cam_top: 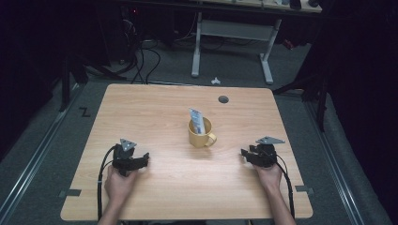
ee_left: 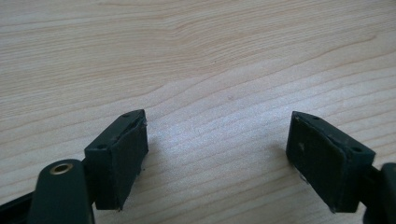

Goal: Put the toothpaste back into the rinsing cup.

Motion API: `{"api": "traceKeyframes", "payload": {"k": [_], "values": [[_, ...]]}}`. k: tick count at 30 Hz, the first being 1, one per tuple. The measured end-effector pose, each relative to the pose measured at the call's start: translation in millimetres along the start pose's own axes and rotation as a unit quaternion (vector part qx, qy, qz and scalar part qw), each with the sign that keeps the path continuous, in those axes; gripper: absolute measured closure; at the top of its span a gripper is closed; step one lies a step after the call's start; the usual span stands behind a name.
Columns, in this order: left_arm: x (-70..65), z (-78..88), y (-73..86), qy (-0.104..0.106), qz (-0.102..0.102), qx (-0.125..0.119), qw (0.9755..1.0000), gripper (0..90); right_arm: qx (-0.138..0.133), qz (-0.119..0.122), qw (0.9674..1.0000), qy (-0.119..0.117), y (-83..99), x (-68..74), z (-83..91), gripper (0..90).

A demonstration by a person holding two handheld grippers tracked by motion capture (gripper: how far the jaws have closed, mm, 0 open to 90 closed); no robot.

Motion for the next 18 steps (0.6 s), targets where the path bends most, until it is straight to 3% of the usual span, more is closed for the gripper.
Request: {"api": "traceKeyframes", "payload": {"k": [5,9,13,18], "values": [[0.0,0.0,0.0,0.000,0.000,0.000,1.0000,21.1,-0.006,0.004,1.0000,0.002,-0.5,0.9,-1.6,48.9],[0.0,0.1,0.2,0.000,0.000,0.000,1.0000,21.1,0.001,0.036,0.9991,0.024,0.3,3.3,-3.4,46.5],[-0.1,0.2,0.2,-0.001,0.000,0.000,1.0000,21.1,0.005,0.031,0.9991,0.028,1.4,3.8,-3.4,38.2],[-0.1,0.2,0.2,-0.001,0.000,0.000,1.0000,21.1,0.005,0.028,0.9991,0.032,1.9,3.7,-3.0,37.4]]}}
Point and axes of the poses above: each handheld gripper's, and its own axes: z roughly backward along the jaws, y roughly out of its underside, x roughly to its left, the point moved 10 cm from there along -z, roughly forward along the jaws, and after that the axes turned 3 degrees about -y, right-handed, at the moved point
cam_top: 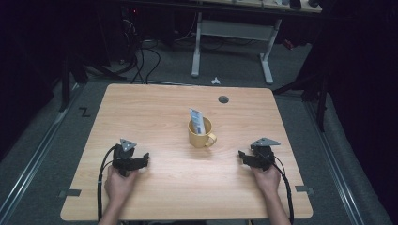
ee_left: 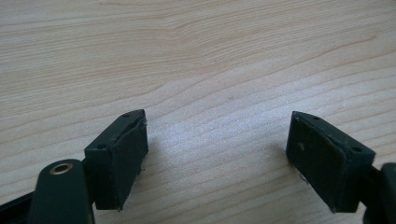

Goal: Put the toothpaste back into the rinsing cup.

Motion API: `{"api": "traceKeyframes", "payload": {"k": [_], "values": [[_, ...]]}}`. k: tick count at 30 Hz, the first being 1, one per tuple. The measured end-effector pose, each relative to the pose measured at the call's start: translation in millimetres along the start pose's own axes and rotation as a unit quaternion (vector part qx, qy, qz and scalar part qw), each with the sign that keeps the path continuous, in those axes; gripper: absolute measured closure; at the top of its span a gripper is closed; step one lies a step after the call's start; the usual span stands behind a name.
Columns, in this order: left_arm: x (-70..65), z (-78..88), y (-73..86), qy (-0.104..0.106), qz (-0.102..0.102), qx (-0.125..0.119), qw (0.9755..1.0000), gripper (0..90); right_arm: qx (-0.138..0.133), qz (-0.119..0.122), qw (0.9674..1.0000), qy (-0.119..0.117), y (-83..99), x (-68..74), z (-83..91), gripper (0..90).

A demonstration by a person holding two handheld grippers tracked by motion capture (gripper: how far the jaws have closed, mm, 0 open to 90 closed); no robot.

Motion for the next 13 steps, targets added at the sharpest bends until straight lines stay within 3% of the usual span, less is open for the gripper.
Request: {"api": "traceKeyframes", "payload": {"k": [13], "values": [[-0.3,-0.5,-0.4,-0.003,0.000,0.001,1.0000,20.6,0.002,0.001,1.0000,-0.003,0.4,0.7,-0.1,34.9]]}}
Point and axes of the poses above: each handheld gripper's, and its own axes: z roughly backward along the jaws, y roughly out of its underside, x roughly to its left, the point moved 10 cm from there along -z, roughly forward along the jaws, and after that the axes turned 3 degrees about -y, right-handed, at the moved point
